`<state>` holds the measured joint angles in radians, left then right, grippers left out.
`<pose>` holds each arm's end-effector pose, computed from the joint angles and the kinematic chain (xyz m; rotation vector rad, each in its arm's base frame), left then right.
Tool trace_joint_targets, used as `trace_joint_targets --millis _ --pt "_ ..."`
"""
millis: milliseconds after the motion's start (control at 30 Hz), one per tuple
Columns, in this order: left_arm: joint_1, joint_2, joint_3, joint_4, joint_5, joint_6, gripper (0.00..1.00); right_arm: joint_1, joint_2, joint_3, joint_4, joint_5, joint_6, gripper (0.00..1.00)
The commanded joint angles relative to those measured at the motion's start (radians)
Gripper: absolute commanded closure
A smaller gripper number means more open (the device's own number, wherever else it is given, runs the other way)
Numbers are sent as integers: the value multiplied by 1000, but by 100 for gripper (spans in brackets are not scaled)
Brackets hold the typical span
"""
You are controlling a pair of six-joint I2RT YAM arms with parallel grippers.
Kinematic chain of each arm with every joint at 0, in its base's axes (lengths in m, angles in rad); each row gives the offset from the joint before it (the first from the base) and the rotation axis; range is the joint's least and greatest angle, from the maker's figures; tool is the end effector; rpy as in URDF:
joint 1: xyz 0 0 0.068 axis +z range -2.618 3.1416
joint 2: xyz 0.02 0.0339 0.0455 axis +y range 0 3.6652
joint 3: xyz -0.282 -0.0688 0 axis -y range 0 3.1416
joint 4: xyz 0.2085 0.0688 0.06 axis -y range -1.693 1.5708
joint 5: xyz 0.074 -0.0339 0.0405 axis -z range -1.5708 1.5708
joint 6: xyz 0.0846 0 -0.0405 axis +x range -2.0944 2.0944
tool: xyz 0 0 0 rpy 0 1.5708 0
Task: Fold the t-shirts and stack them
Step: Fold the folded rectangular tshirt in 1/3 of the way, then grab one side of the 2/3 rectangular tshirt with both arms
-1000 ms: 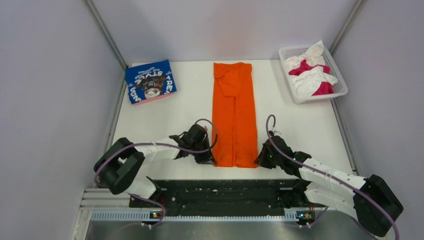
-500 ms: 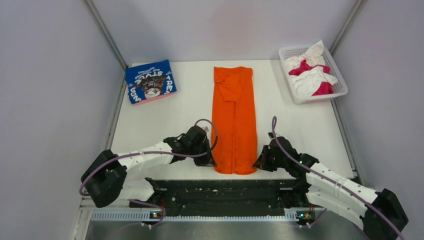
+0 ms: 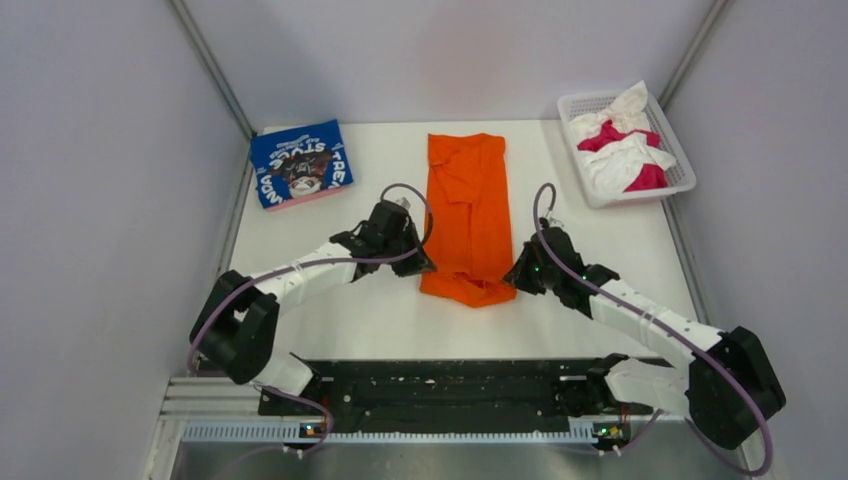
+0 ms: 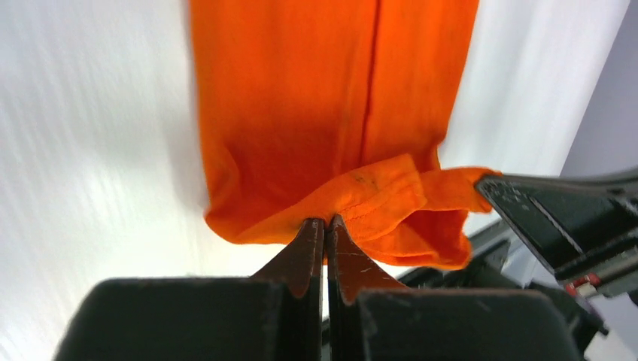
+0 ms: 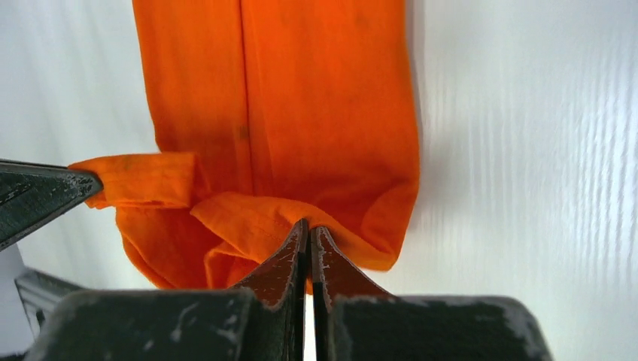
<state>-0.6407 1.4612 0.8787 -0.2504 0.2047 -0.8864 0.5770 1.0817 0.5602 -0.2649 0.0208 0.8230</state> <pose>0.2317 -0.1942 0.2132 -0.2164 2.5961 -0.8891 0.1771 0.1132 0.1983 0.3116 2.4348 0.6345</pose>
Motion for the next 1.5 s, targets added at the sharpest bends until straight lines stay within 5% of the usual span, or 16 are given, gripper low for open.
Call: trace_joint_targets --millis 0,733,900,967,1067,1133,1167,1300,1467 --pt "101 72 97 83 1 64 100 -63 95 126 100 55 -43 100" --pt "293 551 602 109 183 188 100 -283 523 392 376 -44 -188 100" --pt "310 638 729 47 199 211 71 -325 630 469 422 -126 -204 95" --pt "318 660 766 35 197 212 63 -337 671 502 438 -139 -207 87" --pt "329 671 813 -12 168 205 38 -346 731 582 434 -165 -229 51" --pt "332 645 805 -18 157 211 8 -347 757 646 384 -161 -249 30" --pt "333 624 793 -26 153 215 4 -348 760 658 362 -157 -260 21" --pt "332 498 663 -32 118 228 1 -342 679 595 331 -148 -298 2" --pt "318 325 382 11 109 197 1 -314 528 417 315 -134 -292 1"
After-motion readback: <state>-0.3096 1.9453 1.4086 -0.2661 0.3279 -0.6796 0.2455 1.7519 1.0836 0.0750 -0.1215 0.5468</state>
